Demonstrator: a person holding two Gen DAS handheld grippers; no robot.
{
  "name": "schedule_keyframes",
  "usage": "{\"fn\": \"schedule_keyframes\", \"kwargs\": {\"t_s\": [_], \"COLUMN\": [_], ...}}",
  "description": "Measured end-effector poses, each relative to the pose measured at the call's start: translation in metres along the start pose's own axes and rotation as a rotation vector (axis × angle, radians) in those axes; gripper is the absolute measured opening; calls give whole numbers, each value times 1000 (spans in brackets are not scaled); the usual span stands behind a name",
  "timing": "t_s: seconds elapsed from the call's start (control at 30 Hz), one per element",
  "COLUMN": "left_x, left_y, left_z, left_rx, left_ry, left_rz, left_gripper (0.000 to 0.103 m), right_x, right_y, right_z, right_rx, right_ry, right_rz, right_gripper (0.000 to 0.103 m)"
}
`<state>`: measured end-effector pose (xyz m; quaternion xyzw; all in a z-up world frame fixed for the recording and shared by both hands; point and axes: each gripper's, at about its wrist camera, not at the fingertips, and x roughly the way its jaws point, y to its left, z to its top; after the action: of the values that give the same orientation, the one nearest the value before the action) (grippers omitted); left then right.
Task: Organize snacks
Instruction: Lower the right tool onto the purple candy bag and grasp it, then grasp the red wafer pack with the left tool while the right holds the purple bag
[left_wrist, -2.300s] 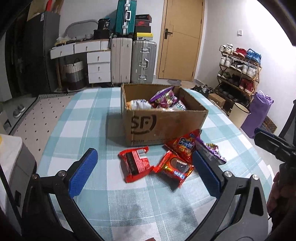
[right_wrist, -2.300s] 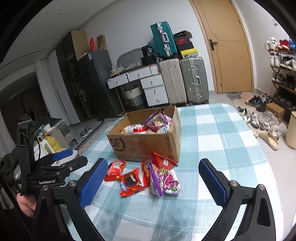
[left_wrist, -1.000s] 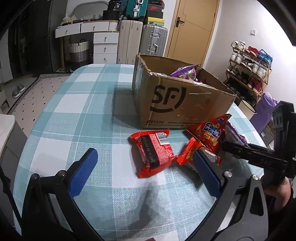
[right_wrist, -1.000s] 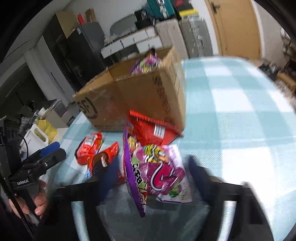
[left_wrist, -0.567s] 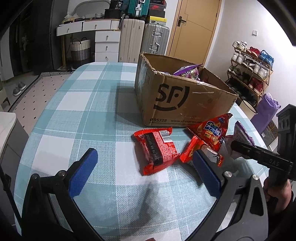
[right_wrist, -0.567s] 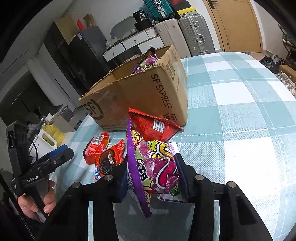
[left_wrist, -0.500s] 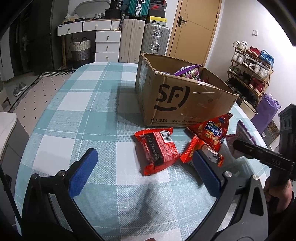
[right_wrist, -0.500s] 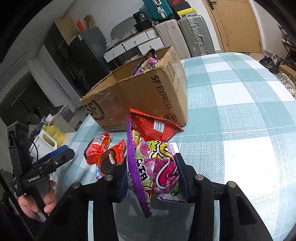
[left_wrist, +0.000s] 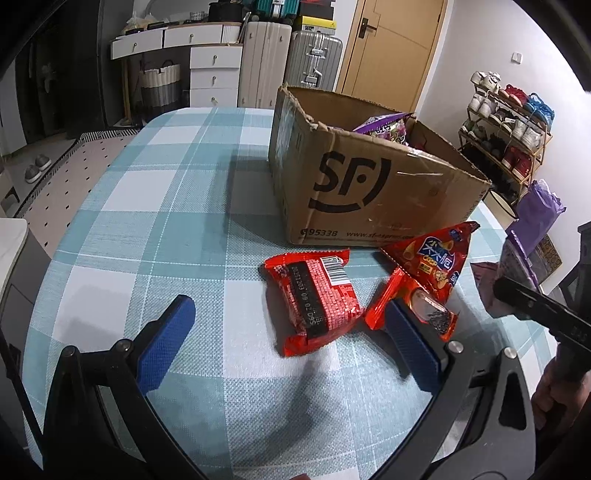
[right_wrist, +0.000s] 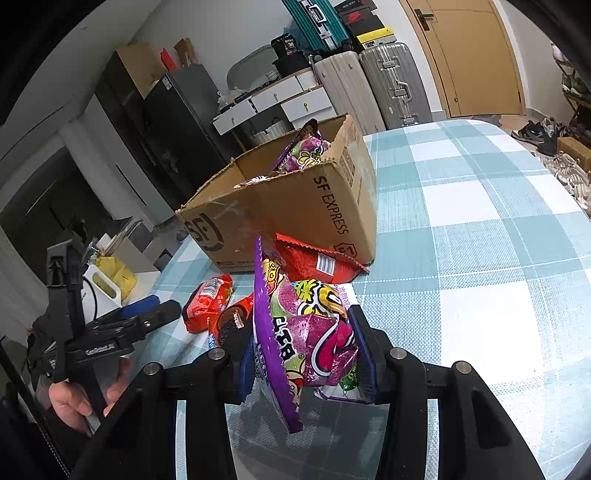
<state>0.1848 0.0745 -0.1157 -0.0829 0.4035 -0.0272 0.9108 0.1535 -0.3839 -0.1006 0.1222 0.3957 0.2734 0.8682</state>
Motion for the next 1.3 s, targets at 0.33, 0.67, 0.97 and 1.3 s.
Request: {"fn": "schedule_keyframes", "kwargs": {"t_s": [0.33, 0.67, 0.97, 1.3], "left_x": [26, 49, 52, 32], "left_y": [-6, -10, -7, -5], "left_z": [9, 16, 15, 6], "left_rx": [-4, 12, 9, 32], "left_ry": [57, 89, 104, 107], "left_rz": [13, 67, 14, -65], "left_gripper": [102, 102, 54, 41], "right_x": [-10, -20, -28, -42], "right_y": [-2, -10, -12, 1], "right_z": [-3, -5, -8, -10], "right_rx": [7, 28, 44, 35], "right_ry": [-13, -33, -46, -67], "right_rz": [14, 27, 34, 41], "right_gripper": [45, 45, 45, 45]}}
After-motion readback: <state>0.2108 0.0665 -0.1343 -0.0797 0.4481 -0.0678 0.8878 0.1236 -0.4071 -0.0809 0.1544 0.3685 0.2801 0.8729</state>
